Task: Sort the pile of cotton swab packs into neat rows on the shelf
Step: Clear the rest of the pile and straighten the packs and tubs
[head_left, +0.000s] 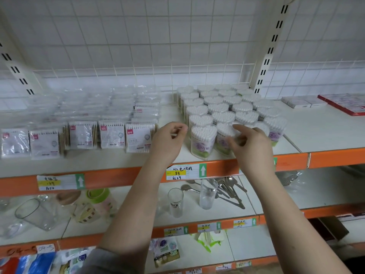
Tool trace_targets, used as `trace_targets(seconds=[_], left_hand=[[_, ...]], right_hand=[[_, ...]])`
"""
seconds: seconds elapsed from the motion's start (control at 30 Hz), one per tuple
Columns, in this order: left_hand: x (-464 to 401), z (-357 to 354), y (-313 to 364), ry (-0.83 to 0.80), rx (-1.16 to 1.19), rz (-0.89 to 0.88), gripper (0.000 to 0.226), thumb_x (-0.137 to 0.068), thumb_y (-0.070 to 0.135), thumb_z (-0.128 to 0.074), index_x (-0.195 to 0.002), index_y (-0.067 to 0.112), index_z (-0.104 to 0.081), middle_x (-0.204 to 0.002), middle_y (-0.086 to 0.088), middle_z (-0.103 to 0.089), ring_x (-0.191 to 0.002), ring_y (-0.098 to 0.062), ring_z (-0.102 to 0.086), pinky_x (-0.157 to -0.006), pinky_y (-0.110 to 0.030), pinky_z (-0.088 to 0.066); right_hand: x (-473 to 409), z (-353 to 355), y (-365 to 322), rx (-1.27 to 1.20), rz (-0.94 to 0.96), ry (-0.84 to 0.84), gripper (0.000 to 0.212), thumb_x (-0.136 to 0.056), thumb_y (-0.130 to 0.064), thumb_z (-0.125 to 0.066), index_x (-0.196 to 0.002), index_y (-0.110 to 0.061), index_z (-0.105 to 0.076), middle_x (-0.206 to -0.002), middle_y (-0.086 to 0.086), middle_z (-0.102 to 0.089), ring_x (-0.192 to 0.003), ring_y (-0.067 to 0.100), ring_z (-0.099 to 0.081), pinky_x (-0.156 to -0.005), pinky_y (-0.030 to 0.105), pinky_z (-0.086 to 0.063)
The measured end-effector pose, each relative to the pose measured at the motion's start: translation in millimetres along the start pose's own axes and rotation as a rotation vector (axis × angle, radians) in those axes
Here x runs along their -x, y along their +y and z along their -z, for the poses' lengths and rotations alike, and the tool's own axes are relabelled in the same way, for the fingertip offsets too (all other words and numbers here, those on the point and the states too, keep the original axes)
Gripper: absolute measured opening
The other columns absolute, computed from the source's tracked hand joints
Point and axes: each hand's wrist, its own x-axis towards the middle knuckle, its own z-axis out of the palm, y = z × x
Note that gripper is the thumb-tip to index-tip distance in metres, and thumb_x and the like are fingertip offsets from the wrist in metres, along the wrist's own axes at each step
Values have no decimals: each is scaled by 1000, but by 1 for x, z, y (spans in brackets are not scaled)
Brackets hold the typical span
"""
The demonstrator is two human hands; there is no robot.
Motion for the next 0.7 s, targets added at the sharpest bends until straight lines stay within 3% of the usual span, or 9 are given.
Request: trace_targets(seconds=[0.13, 0.27, 0.5, 0.63, 0.7], left_hand=[[-1, -1, 3, 63, -18, 37, 10, -94, 29, -53, -98, 25, -62, -99, 5, -64, -94, -15, -63, -82, -24, -45], [2, 0, 10, 126, 6, 46, 10, -94, 24, -52, -96, 22, -62, -96, 2, -65, -92, -17, -64, -76, -18, -44], [15, 29, 16, 300, -47, 69, 13, -94, 24, -53, -96, 21, -65, -95, -1, -67, -91, -19, -65, -85, -33, -48], [29, 65, 10, 337, -84, 84, 13, -95, 24, -51, -99, 22, -63, -99, 2, -66, -95, -17, -64, -86, -30, -48], [36, 89, 2, 360, -112, 83, 13, -95, 23, -51, -91, 24, -63, -91, 5, -65, -92, -17, -65, -82, -29, -48]], right_hand=[[-5, 2, 5, -18, 27, -64, 45, -83, -25, -67, -127, -18, -59, -88, 8, -64, -84, 23, -58, -72, 26, -39], [-6, 10, 5, -75, 80, -63, 47, -80, -25, -70, -125, -17, -59, -83, 3, -62, -79, 21, -58, -74, 30, -45], [2, 16, -19, -72, 133, -144, 29, -85, -21, -61, -113, -17, -67, -85, 7, -71, -87, 25, -63, -76, 30, -44], [21, 10, -46, -51, 179, -208, 28, -87, -19, -58, -113, -15, -68, -93, 7, -73, -93, 24, -64, -75, 26, -40], [32, 1, -63, -50, 189, -248, 28, -87, -19, -57, -113, -15, -69, -95, 6, -73, -93, 22, -64, -71, 22, -38]])
